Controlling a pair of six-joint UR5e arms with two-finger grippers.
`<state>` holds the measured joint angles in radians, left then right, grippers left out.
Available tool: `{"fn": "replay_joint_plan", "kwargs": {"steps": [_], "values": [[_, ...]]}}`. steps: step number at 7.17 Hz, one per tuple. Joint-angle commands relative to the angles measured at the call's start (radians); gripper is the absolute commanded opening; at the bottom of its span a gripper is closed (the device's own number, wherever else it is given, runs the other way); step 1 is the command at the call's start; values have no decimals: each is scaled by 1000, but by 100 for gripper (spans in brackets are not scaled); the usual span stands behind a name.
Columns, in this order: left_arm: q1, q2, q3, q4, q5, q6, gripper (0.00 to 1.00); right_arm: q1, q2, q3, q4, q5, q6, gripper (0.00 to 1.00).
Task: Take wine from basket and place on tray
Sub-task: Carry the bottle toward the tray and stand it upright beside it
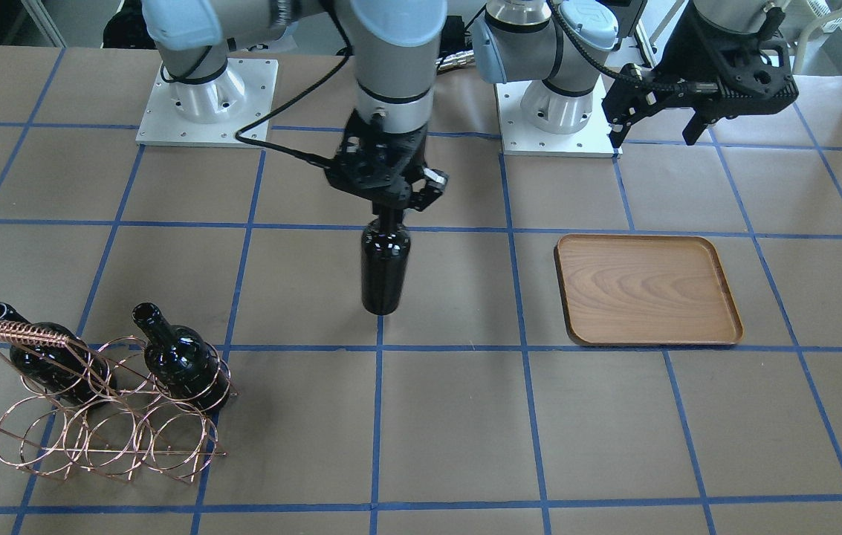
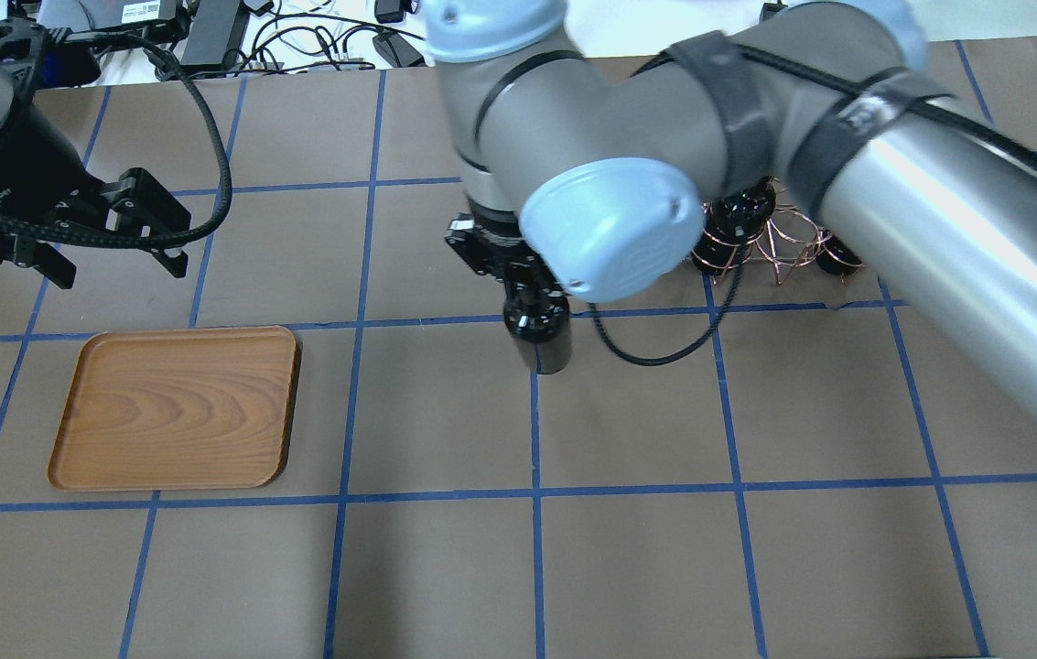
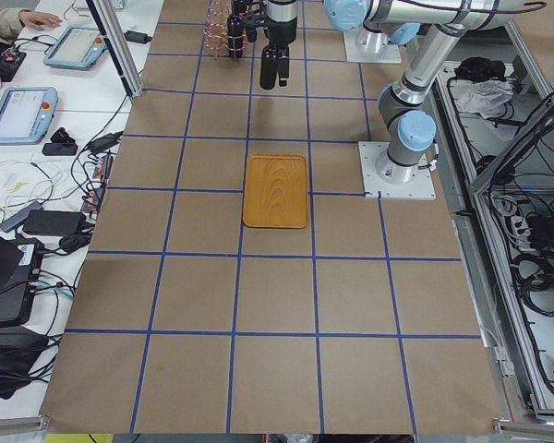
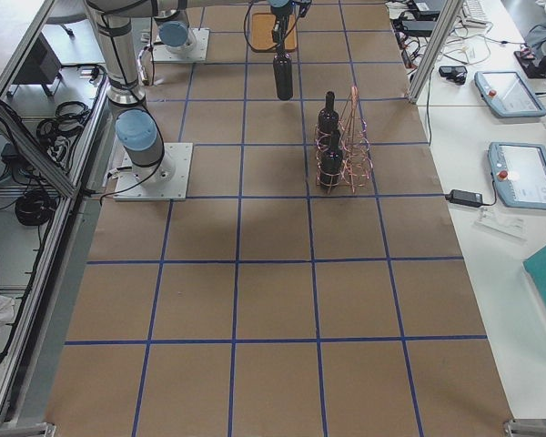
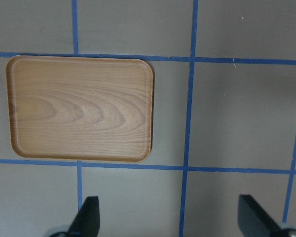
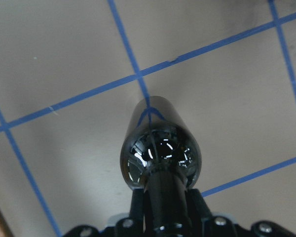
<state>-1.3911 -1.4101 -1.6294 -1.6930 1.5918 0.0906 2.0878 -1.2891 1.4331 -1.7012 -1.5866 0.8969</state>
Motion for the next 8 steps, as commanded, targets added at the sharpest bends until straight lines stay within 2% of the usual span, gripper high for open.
{"fn": "replay_joint_plan", "kwargs": {"steps": [1,5,6,7,8], "values": [[26,8,2,-1,2,0,100,83,144,-156,-20,104,262,28],[92,7,0,-2,23,104,100,90,155,-163,-64,142,338,33],[90,5,-3,-1,23,104,100,100,155,-160,-66,120,338,50],[90,5,-6,-5,23,104,100,100,155,-160,-69,113,338,100],[90,5,-6,-5,22,104,100,109,154,-157,-69,112,338,100]]}}
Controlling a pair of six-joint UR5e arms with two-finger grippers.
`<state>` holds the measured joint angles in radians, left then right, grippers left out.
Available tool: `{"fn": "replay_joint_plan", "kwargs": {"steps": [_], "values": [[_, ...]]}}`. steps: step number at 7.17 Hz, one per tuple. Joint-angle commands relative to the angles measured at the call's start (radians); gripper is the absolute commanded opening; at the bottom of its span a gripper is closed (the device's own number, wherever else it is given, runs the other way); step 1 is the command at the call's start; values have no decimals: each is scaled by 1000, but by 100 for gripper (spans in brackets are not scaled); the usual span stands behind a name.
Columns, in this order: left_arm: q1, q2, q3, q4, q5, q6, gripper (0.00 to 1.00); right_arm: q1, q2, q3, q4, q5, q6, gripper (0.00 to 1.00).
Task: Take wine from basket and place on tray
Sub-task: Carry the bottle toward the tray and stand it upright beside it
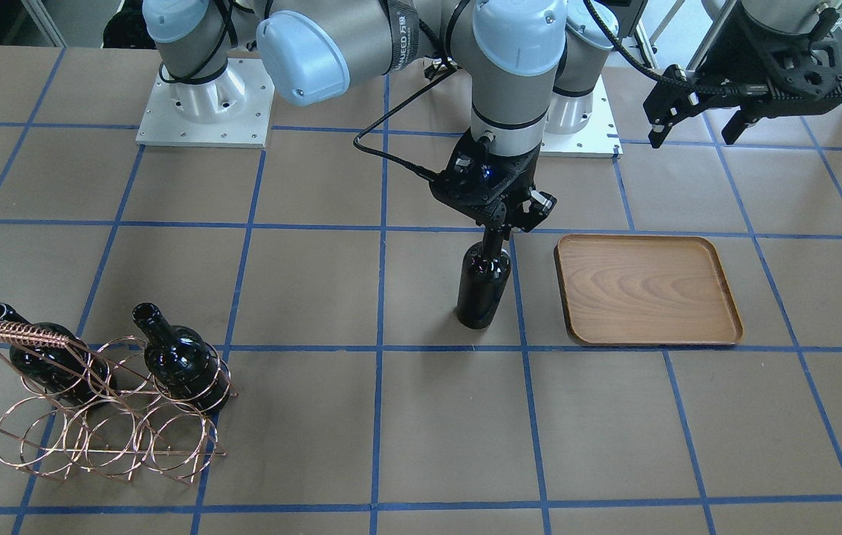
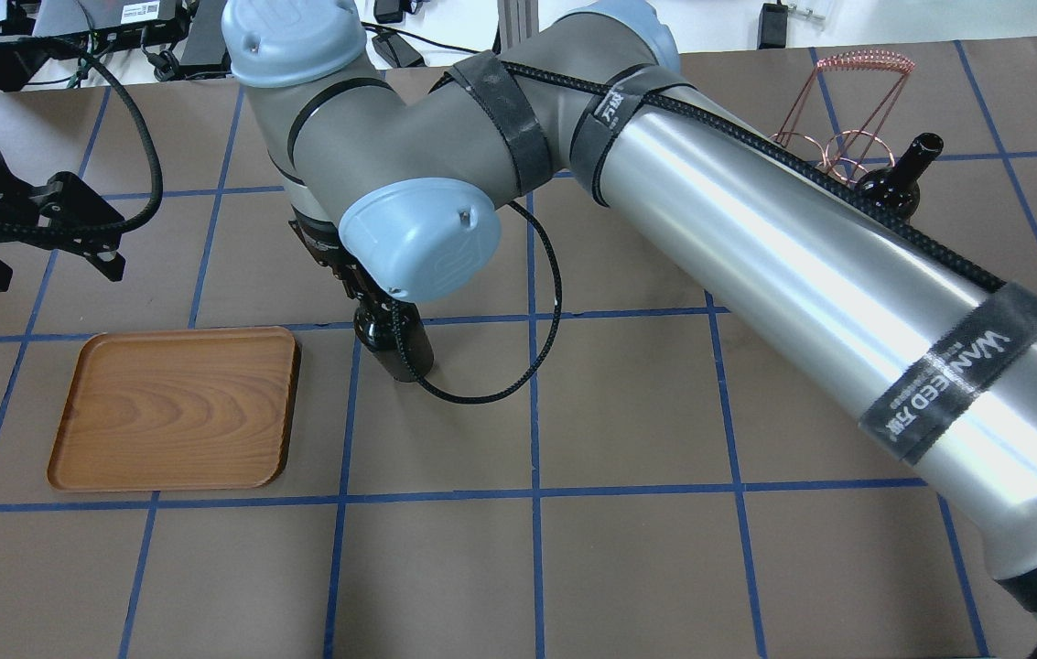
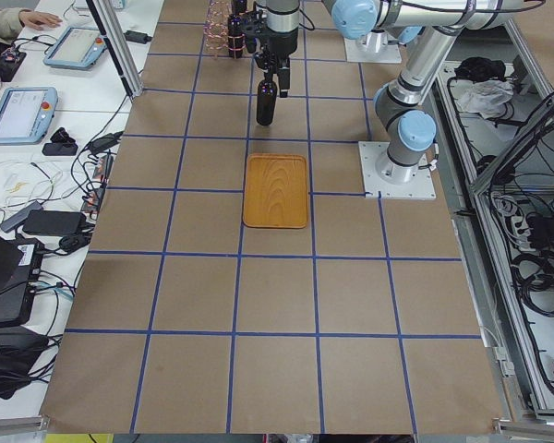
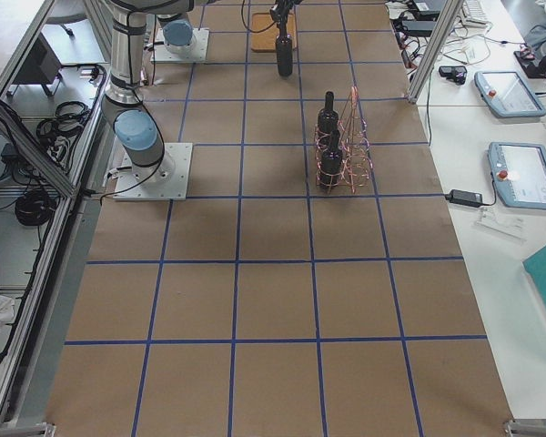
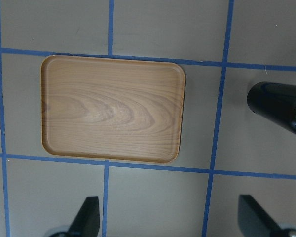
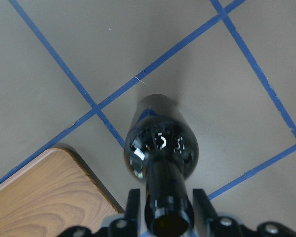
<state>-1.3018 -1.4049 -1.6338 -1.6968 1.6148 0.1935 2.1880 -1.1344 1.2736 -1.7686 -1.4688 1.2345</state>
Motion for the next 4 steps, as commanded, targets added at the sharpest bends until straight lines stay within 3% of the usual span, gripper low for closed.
{"fn": "replay_joint_plan", "kwargs": {"steps": [1,3,4], "values": [[-1,0,-1,0,-1,1,100,9,-4,1,-2,-11,-3,100],[-2,-2,0,2,0,1,100,-40,-54,6,17,-65,-123,100],[-2,-9,0,8,-16,1,100,-113,-105,10,93,-65,-248,100]]}}
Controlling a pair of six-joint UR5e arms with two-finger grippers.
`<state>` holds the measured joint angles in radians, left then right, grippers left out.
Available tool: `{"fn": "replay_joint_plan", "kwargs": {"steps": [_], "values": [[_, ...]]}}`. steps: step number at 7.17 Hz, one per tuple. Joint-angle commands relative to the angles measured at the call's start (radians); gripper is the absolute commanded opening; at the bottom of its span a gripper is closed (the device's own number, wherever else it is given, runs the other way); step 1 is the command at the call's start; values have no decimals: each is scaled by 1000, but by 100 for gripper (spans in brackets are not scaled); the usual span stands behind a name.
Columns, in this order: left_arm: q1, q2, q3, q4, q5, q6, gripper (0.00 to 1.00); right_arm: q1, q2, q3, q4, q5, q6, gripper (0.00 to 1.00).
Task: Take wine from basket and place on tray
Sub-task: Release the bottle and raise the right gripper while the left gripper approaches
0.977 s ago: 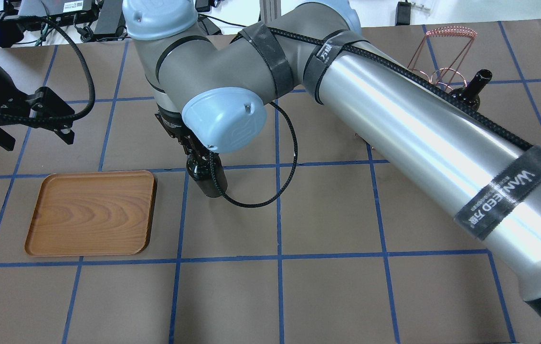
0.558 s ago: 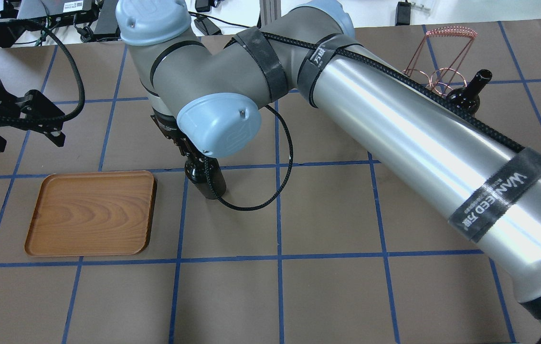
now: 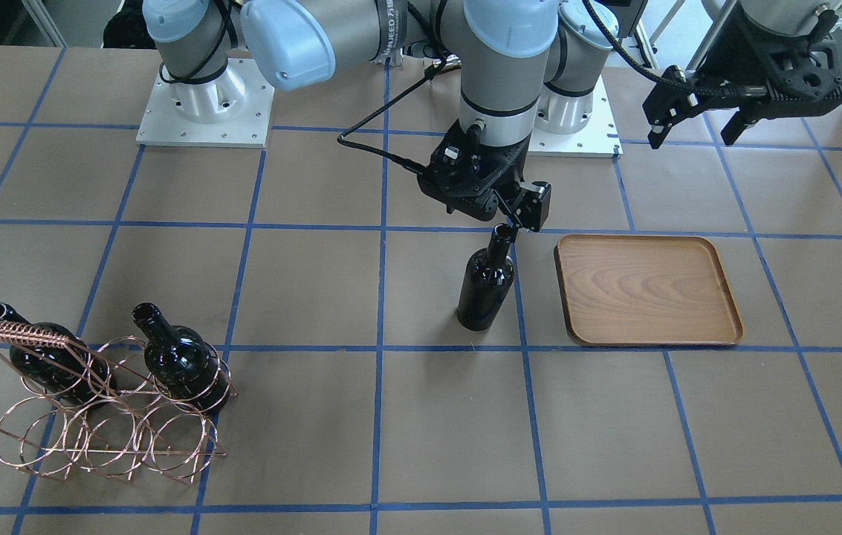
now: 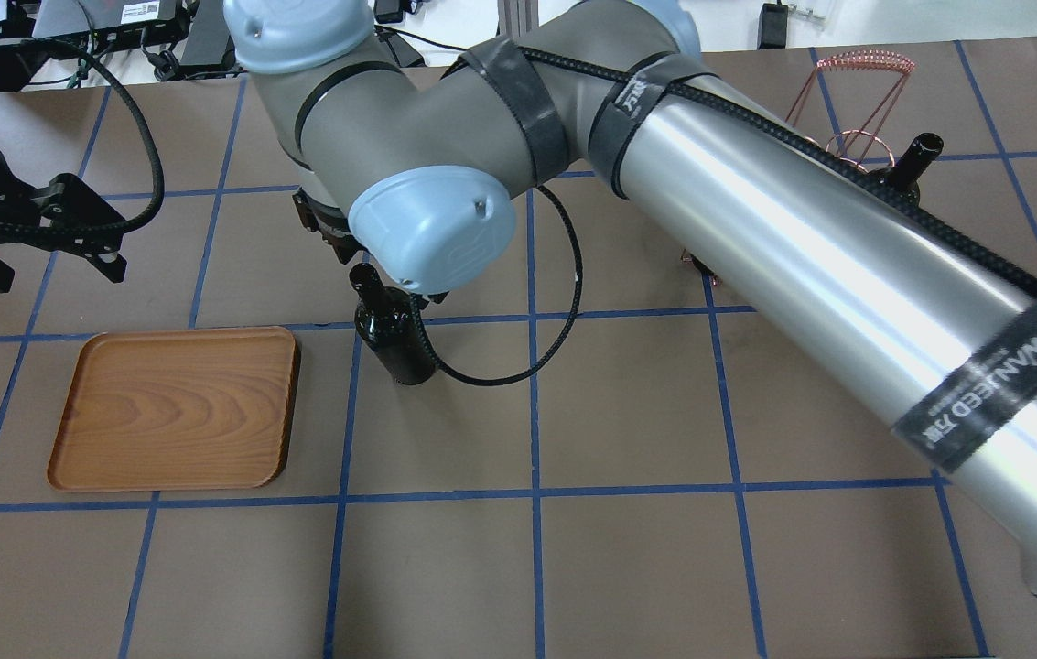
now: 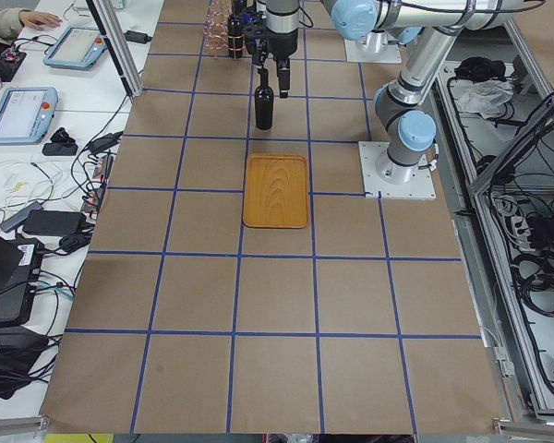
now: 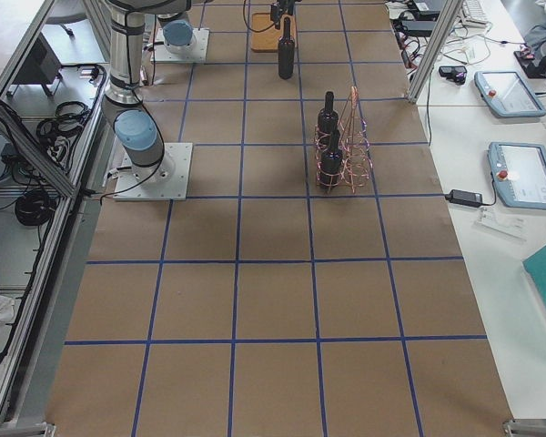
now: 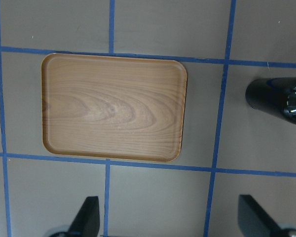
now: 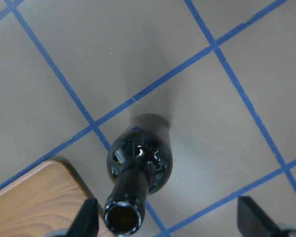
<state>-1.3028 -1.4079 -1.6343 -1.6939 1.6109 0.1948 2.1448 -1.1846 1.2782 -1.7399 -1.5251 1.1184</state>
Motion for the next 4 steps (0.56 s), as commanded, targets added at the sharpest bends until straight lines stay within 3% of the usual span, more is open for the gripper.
{"fn": "replay_joint_plan", "kwargs": {"steps": [1,2,4], "values": [[-12,-20,2,7,-19,0,100,-129,-113,7,157,-77,-346,100],[-36,-20,2,8,-25,-15,100,-173,-159,26,205,-154,-490,100],[-175,-39,1,31,-23,-116,100,-270,-226,53,212,-162,-764,100]]}}
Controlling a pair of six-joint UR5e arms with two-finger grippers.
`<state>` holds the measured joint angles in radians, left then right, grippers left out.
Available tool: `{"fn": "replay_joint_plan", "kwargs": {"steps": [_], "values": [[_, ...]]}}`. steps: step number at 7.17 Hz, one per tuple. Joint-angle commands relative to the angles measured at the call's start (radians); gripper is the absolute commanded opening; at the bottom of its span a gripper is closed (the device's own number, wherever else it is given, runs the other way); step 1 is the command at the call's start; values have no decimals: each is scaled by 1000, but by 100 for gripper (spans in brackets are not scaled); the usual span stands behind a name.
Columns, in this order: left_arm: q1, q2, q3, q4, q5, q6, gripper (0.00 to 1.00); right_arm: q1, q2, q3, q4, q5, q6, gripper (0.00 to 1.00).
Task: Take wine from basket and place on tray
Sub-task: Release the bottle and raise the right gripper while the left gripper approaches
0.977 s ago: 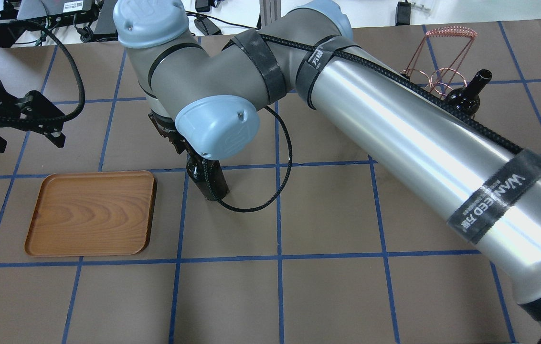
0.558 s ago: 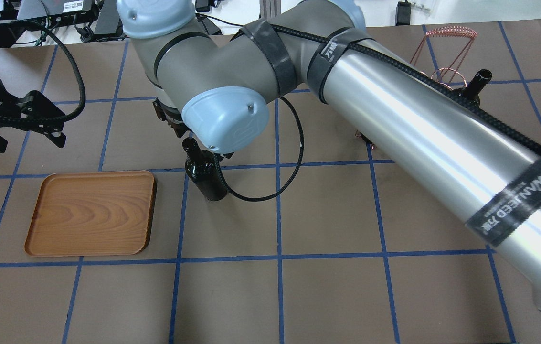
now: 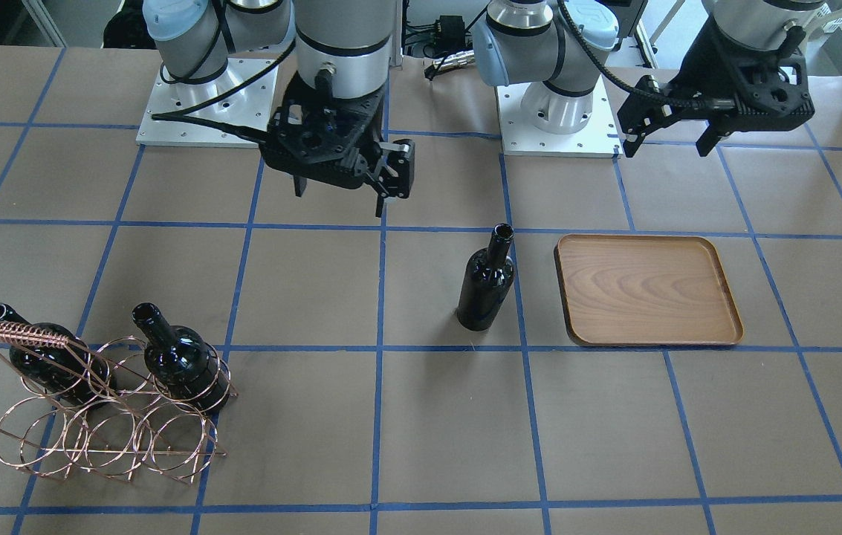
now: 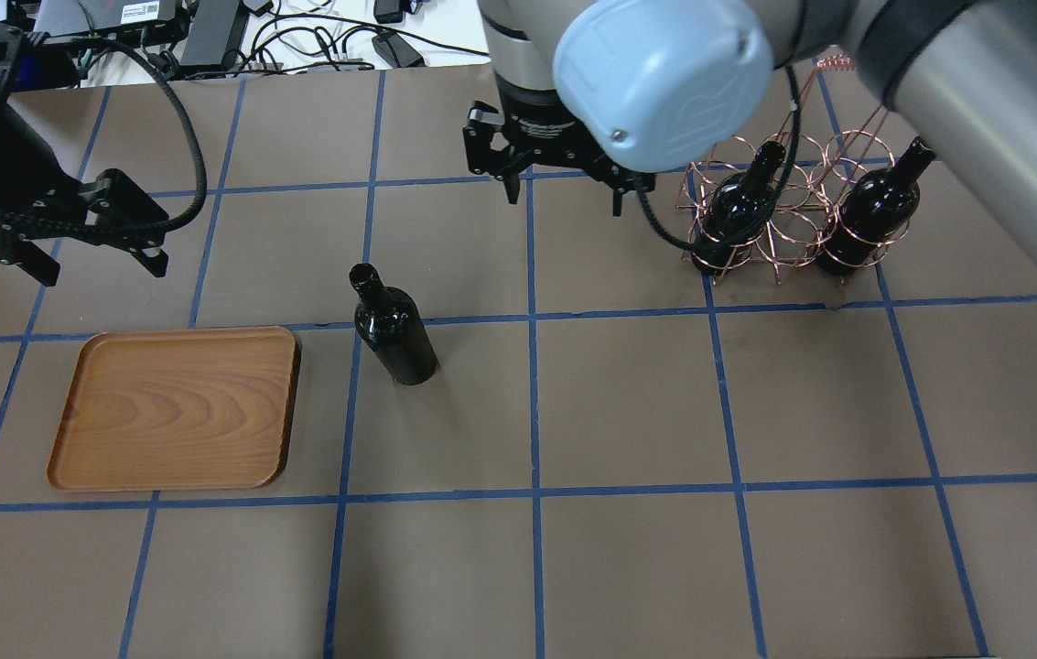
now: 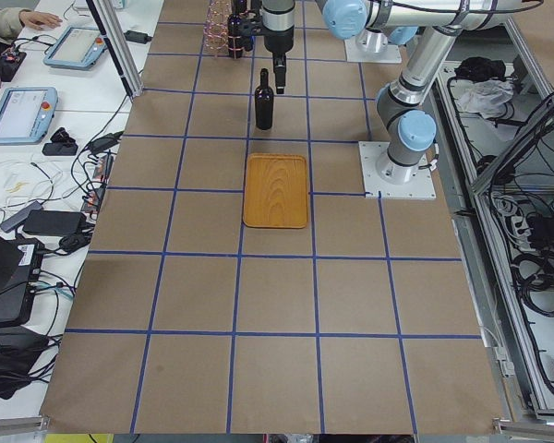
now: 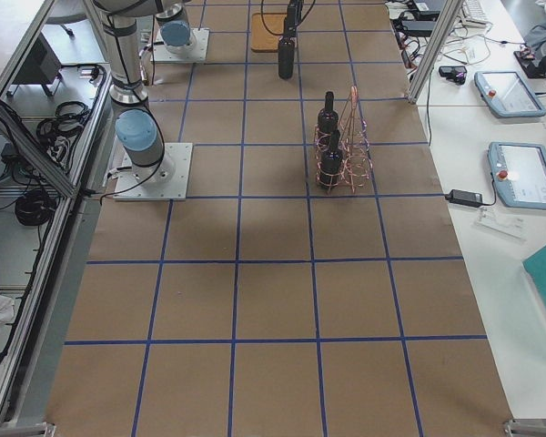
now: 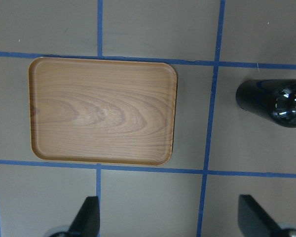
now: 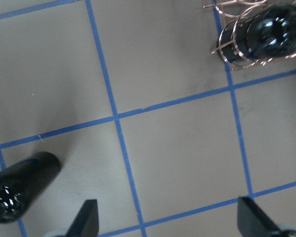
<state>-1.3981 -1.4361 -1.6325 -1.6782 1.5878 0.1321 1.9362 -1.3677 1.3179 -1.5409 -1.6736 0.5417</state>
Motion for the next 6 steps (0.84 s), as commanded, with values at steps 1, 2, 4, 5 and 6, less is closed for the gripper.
{"fn": "replay_joint_plan", "kwargs": {"steps": [1,2,4,5,6], "values": [[-146,-27,-6,43,-2,-57,100,-127,-75,14,16,-5,-233,100],[-197,-47,-10,86,-30,-62,100,-197,-115,15,18,0,-378,100],[-278,-102,-13,149,-61,-104,100,-267,-192,90,73,43,-490,100],[-304,-131,-18,175,-61,-111,100,-267,-235,169,-15,69,-497,100],[-306,-162,-38,214,-61,-105,100,-266,-246,208,-62,72,-496,100]]}}
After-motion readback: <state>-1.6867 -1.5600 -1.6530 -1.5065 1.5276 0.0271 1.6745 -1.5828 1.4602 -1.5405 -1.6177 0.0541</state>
